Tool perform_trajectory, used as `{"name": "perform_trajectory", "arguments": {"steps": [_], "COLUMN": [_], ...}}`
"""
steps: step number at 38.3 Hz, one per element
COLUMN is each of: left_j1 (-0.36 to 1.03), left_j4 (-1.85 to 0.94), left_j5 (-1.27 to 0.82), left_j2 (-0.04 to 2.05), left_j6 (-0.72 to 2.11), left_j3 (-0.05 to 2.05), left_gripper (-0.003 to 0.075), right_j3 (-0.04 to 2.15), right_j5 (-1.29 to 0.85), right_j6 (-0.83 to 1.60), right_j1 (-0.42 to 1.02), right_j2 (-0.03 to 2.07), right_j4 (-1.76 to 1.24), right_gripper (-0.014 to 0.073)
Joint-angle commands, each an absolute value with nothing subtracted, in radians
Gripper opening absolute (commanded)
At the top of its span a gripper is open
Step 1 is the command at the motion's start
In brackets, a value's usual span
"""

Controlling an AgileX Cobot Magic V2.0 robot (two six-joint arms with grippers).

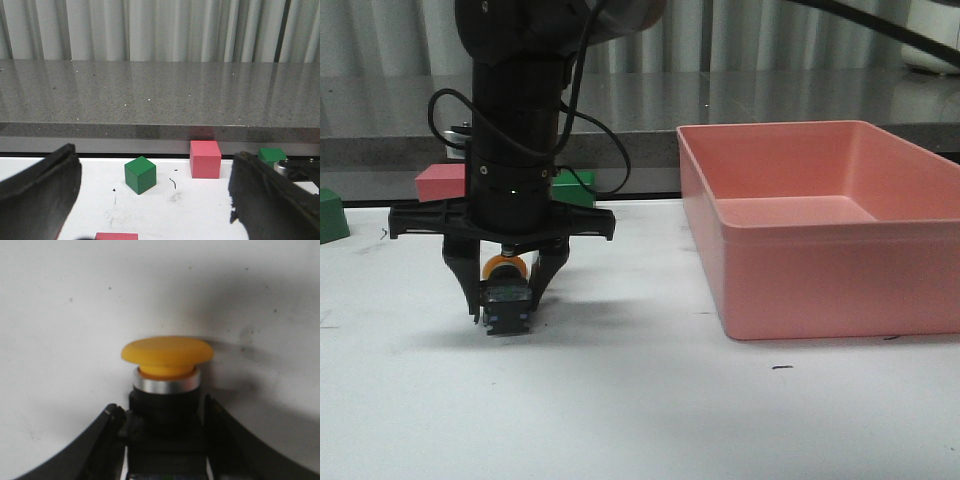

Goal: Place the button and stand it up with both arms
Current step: 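Carry the button toward the left arm and lower it onto the table, then open the right gripper, release the button lying on its side, withdraw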

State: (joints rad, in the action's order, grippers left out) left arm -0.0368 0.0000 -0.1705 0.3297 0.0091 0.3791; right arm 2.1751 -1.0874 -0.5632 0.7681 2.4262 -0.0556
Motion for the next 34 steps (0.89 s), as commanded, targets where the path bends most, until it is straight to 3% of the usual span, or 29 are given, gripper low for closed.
{"name": "perform_trajectory", "arguments": {"steps": [1,6,17,29,34], "left_j1": [-0.036,-0.036,-0.036,-0.036,-0.036], "left_j4": [-0.007,-0.007,-0.007,-0.007,-0.007], "left_j5": [-0.084,-0.084,-0.084,-0.084,-0.084], "left_j2": [0.343,0.343,0.343,0.343,0.343], "left_j6": [0.010,0.010,0.010,0.010,0.010], "left_j3": [0.415,0.415,0.415,0.415,0.415], "left_gripper": [0.0575,0.0575,0.0575,0.0575,0.0575], "right_j3": [2.210,2.210,2.211,2.328,2.400], "right_j5": [-1.058,-1.048,-1.052,-1.169,-1.207], "right_j6": [-0.563,-0.563,-0.562,-0.510,-0.478], "right_j1": [0.761,0.761,0.761,0.766,0.766], "right_j2": [2.354,2.354,2.351,2.276,2.236], "right_j4": [-0.048,-0.048,-0.048,-0.049,-0.047], "right_gripper": [0.0290,0.0322,0.0498,0.0477,0.0351]}}
